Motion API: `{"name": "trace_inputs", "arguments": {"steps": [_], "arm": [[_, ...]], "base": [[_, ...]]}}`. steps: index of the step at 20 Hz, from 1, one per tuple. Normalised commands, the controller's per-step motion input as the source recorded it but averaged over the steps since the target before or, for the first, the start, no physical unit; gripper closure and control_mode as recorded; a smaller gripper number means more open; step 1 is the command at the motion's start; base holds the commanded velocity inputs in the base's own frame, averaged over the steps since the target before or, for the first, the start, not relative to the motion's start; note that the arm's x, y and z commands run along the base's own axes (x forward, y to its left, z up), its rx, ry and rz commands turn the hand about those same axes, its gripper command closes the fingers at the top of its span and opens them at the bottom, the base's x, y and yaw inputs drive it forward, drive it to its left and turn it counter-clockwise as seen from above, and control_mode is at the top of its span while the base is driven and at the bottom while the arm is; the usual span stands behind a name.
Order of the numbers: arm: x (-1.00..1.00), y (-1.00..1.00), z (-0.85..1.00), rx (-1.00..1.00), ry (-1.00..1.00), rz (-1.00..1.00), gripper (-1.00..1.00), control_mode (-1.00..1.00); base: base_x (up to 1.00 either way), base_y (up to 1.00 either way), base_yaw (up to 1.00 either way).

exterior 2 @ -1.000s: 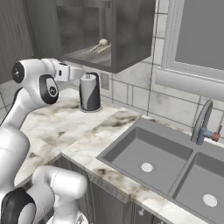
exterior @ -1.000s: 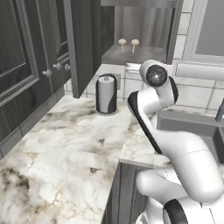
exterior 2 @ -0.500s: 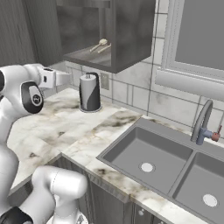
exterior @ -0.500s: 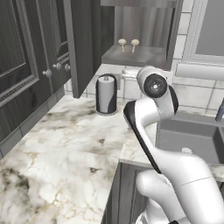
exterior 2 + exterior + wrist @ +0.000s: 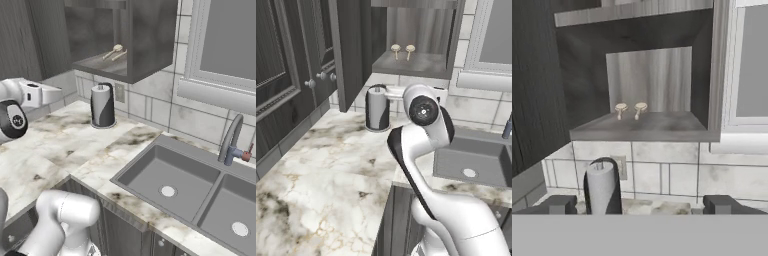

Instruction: Pick up the dish brush and dish brush from the sink, and place them back in the cabinet, and close the cabinet door.

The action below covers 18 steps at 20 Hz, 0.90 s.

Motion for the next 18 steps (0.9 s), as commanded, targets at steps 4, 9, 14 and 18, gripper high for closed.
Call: {"name": "trace_inputs", "arguments": {"steps": [4,9,14,18], "arm": [[-0.39,0.37,0.03,0.0,0.0,0.0,-1.0,-1.0],[-0.37,0.34,0.0,0.0,0.0,0.01,-1.0,-1.0],[-0.32,0.32,0.0,0.0,0.0,0.0,-1.0,-1.0],[-0.25,0.27,0.0,0.0,-0.04,0.0,-1.0,-1.0]], "base": [[0.0,0.0,0.0],[0.0,0.0,0.0],[0.0,0.0,0.0],[0.0,0.0,0.0]]}}
